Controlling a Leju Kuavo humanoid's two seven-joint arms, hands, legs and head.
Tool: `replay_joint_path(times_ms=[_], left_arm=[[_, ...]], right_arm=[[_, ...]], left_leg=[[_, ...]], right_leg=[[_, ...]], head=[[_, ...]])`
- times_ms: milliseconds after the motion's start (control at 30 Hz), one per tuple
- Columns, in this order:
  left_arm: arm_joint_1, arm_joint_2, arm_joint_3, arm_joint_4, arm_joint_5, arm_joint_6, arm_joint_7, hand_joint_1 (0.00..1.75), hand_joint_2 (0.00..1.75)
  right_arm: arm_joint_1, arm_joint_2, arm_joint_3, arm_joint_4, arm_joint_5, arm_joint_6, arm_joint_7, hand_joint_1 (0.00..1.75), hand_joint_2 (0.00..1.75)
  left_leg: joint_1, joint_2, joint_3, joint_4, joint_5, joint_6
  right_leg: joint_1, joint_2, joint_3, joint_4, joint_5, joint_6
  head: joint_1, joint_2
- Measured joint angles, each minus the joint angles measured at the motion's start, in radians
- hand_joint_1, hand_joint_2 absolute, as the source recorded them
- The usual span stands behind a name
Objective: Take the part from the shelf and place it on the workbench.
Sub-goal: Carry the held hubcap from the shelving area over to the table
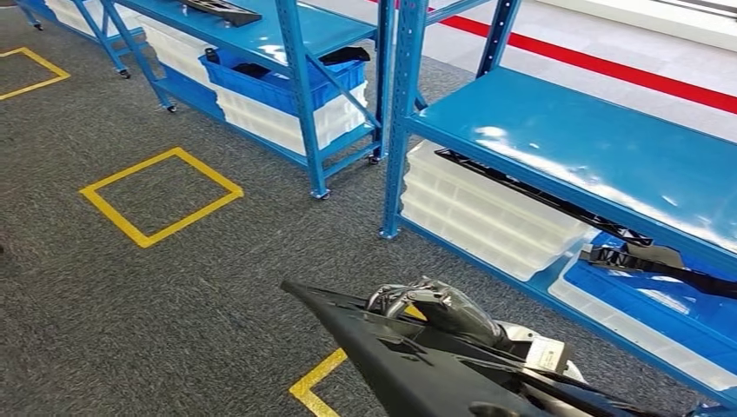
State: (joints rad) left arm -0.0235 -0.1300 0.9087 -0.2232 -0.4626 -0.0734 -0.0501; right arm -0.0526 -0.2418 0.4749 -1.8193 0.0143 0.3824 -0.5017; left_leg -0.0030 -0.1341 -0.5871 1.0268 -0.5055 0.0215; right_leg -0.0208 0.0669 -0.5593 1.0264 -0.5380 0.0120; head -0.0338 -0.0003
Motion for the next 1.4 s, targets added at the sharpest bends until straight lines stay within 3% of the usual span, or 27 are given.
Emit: replay_joint_path(times_ms=[33, 100, 167, 233, 267, 300, 367, 433, 467, 533, 600, 667, 733, 767, 800, 833, 900, 967, 1033, 1067, 1133, 1200, 1267, 1300, 1400], left_arm=[[0.004, 0.0, 0.0, 0.0, -0.002, 0.002, 0.006, 0.0, 0.0], [0.006, 0.0, 0.002, 0.0, -0.004, 0.002, 0.011, 0.0, 0.0], [0.003, 0.0, 0.004, 0.0, -0.003, -0.001, 0.012, 0.0, 0.0], [0.003, 0.0, 0.006, 0.0, -0.003, -0.007, 0.011, 0.0, 0.0], [0.005, 0.0, 0.008, 0.0, -0.002, -0.008, 0.009, 0.0, 0.0], [0.007, 0.0, 0.009, 0.0, -0.002, -0.009, 0.007, 0.0, 0.0], [0.008, 0.0, 0.013, 0.0, -0.001, -0.009, 0.002, 0.0, 0.0], [0.004, 0.0, 0.018, 0.0, -0.001, -0.011, -0.006, 0.0, 0.0], [0.004, 0.0, 0.02, 0.0, -0.002, -0.013, -0.01, 0.0, 0.0], [0.007, 0.001, 0.025, 0.0, -0.004, -0.017, -0.018, 0.0, 0.0], [0.009, 0.005, 0.027, 0.0, -0.006, -0.019, -0.026, 0.0, 0.0], [0.006, 0.008, 0.028, -0.001, -0.011, -0.021, -0.033, 0.0, 0.0], [0.003, 0.01, 0.029, -0.001, -0.019, -0.024, -0.04, 0.0, 0.0], [0.003, 0.011, 0.029, -0.001, -0.024, -0.026, -0.044, 0.0, 0.0], [0.003, 0.012, 0.029, -0.001, -0.03, -0.028, -0.048, 0.0, 0.0], [0.003, 0.012, 0.029, -0.001, -0.035, -0.031, -0.051, 0.0, 0.0], [0.002, 0.013, 0.028, -0.001, -0.044, -0.032, -0.053, 0.0, 0.0], [0.0, 0.014, 0.028, -0.001, -0.046, -0.033, -0.055, 0.0, 0.0], [0.001, 0.015, 0.028, -0.001, -0.046, -0.032, -0.056, 0.0, 0.0], [0.003, 0.016, 0.028, -0.001, -0.046, -0.031, -0.056, 0.0, 0.0], [0.001, 0.017, 0.028, -0.001, -0.046, -0.029, -0.054, 0.0, 0.0], [-0.003, 0.017, 0.029, -0.001, -0.045, -0.027, -0.052, 0.0, 0.0], [-0.003, 0.017, 0.029, -0.001, -0.044, -0.026, -0.048, 0.0, 0.0], [-0.001, 0.017, 0.03, -0.001, -0.045, -0.026, -0.046, 0.0, 0.0], [0.004, 0.017, 0.03, -0.001, -0.055, -0.026, -0.04, 0.0, 0.0]], right_arm=[[0.001, 0.0, 0.0, -0.002, 0.002, 0.0, 0.0, 1.75, 1.75], [0.005, -0.001, 0.0, -0.008, 0.003, -0.001, 0.0, 1.75, 1.75], [0.014, -0.001, -0.001, -0.012, 0.003, -0.001, -0.001, 1.75, 1.75], [0.017, -0.001, 0.0, -0.011, 0.003, 0.0, -0.003, 1.75, 1.75], [0.016, -0.001, 0.0, -0.01, 0.002, 0.001, -0.004, 1.75, 1.75], [0.013, -0.001, 0.0, -0.008, 0.001, 0.003, -0.007, 1.75, 1.75], [0.005, 0.001, 0.0, -0.004, -0.002, 0.006, -0.011, 1.75, 1.75], [-0.007, 0.002, 0.0, 0.001, -0.006, 0.008, -0.016, 1.75, 1.75], [-0.013, 0.002, 0.0, 0.004, -0.008, 0.009, -0.02, 1.75, 1.75], [-0.026, 0.002, 0.001, 0.01, -0.011, 0.012, -0.026, 1.75, 1.75], [-0.034, 0.003, 0.001, 0.014, -0.013, 0.013, -0.033, 1.75, 1.75], [-0.033, 0.001, 0.001, 0.02, -0.011, 0.013, -0.04, 1.75, 1.75], [-0.024, 0.0, 0.001, 0.025, -0.008, 0.009, -0.047, 1.75, 1.75], [-0.019, -0.001, 0.001, 0.027, -0.006, 0.007, -0.05, 1.75, 1.75], [-0.013, -0.002, 0.0, 0.027, -0.004, 0.004, -0.053, 1.75, 1.75], [-0.007, -0.004, 0.0, 0.027, -0.001, 0.001, -0.058, 1.75, 1.75], [0.007, -0.009, -0.001, 0.027, 0.005, -0.005, -0.066, 1.75, 1.75], [0.022, -0.013, -0.002, 0.027, 0.012, -0.01, -0.073, 1.75, 1.75], [0.03, -0.015, -0.003, 0.026, 0.017, -0.013, -0.078, 1.75, 1.75], [0.031, -0.015, -0.003, 0.025, 0.019, -0.014, -0.079, 1.75, 1.75], [0.032, -0.015, -0.004, 0.023, 0.02, -0.014, -0.08, 1.75, 1.75], [0.035, -0.016, -0.004, 0.024, 0.021, -0.012, -0.079, 1.75, 1.75], [0.036, -0.016, -0.003, 0.025, 0.021, -0.007, -0.074, 1.75, 1.75], [0.035, -0.016, -0.002, 0.025, 0.021, -0.005, -0.069, 1.75, 1.75], [0.034, -0.015, 0.001, 0.024, 0.021, -0.002, -0.053, 1.75, 1.75]], left_leg=[[-0.001, 0.007, -0.002, 0.004, -0.004, -0.005], [-0.003, 0.055, -0.028, 0.059, -0.037, -0.015], [0.002, 0.107, -0.095, 0.187, -0.097, -0.027], [0.01, 0.122, -0.149, 0.286, -0.123, -0.037], [0.014, 0.126, -0.148, 0.282, -0.107, -0.04], [0.016, 0.133, -0.128, 0.239, -0.075, -0.041], [0.011, 0.175, -0.056, 0.099, -0.008, -0.037], [0.001, 0.214, -0.019, 0.021, 0.013, -0.025], [-0.005, 0.215, -0.019, 0.016, 0.008, -0.02], [-0.005, 0.192, -0.019, 0.01, 0.01, -0.007], [-0.001, 0.17, -0.013, 0.001, 0.013, 0.007], [0.001, 0.145, -0.009, -0.003, 0.014, 0.016], [-0.001, 0.116, -0.007, -0.002, 0.012, 0.019], [-0.002, 0.1, -0.005, -0.002, 0.011, 0.02], [-0.002, 0.084, -0.002, -0.001, 0.01, 0.02], [-0.002, 0.068, 0.001, 0.0, 0.008, 0.019], [-0.002, 0.039, 0.0, 0.006, 0.003, 0.013], [0.002, 0.013, -0.008, 0.01, 0.002, 0.003], [0.007, -0.008, -0.013, 0.01, 0.002, -0.008], [0.007, -0.001, -0.015, 0.016, -0.003, -0.013], [0.006, 0.047, -0.041, 0.07, -0.034, -0.021], [0.009, 0.099, -0.1, 0.181, -0.082, -0.03], [0.014, 0.117, -0.14, 0.252, -0.095, -0.036], [0.015, 0.124, -0.134, 0.239, -0.077, -0.038], [0.009, 0.176, -0.05, 0.076, 0.004, -0.03]], right_leg=[[-0.001, -0.012, 0.003, -0.002, 0.0, -0.005], [-0.005, -0.041, 0.011, -0.007, -0.001, -0.015], [-0.005, -0.073, 0.016, -0.007, -0.006, -0.021], [-0.004, -0.104, 0.02, -0.007, -0.012, -0.02], [-0.005, -0.118, 0.023, -0.007, -0.016, -0.018], [-0.005, -0.131, 0.028, -0.007, -0.02, -0.016], [-0.004, -0.155, 0.041, -0.007, -0.03, -0.008], [0.0, -0.176, 0.049, -0.008, -0.037, 0.003], [0.002, -0.187, 0.052, -0.01, -0.04, 0.008], [0.0, -0.199, 0.062, -0.014, -0.046, 0.019], [-0.004, -0.153, 0.053, 0.023, -0.077, 0.024], [-0.005, -0.092, -0.005, 0.141, -0.138, 0.022], [-0.003, -0.074, -0.073, 0.258, -0.171, 0.02], [-0.002, -0.071, -0.088, 0.271, -0.159, 0.02], [-0.001, -0.068, -0.083, 0.242, -0.125, 0.019], [-0.002, -0.059, -0.064, 0.181, -0.078, 0.017], [-0.006, -0.006, -0.023, 0.058, -0.01, 0.014], [-0.006, 0.029, -0.011, 0.013, 0.002, 0.011], [-0.004, 0.011, -0.007, 0.008, 0.002, 0.003], [-0.005, -0.002, -0.003, 0.005, 0.002, -0.002], [-0.007, -0.034, 0.007, 0.001, 0.0, -0.013], [-0.004, -0.068, 0.014, 0.001, -0.006, -0.018], [-0.002, -0.1, 0.02, 0.001, -0.013, -0.018], [-0.002, -0.114, 0.024, 0.001, -0.018, -0.016], [-0.001, -0.153, 0.042, 0.0, -0.033, -0.006]], head=[[0.0, 0.0], [-0.002, 0.0], [-0.003, 0.0], [-0.003, 0.0], [-0.003, 0.0], [-0.003, 0.0], [-0.003, 0.0], [-0.003, 0.0], [-0.003, 0.0], [-0.002, 0.0], [-0.002, 0.0], [-0.001, 0.0], [0.0, 0.0], [-0.001, 0.0], [-0.001, 0.0], [0.0, 0.0], [-0.001, 0.0], [-0.001, 0.0], [-0.001, 0.0], [-0.001, 0.0], [-0.002, 0.0], [-0.002, 0.0], [-0.002, 0.0], [-0.002, 0.0], [-0.002, 0.0]])
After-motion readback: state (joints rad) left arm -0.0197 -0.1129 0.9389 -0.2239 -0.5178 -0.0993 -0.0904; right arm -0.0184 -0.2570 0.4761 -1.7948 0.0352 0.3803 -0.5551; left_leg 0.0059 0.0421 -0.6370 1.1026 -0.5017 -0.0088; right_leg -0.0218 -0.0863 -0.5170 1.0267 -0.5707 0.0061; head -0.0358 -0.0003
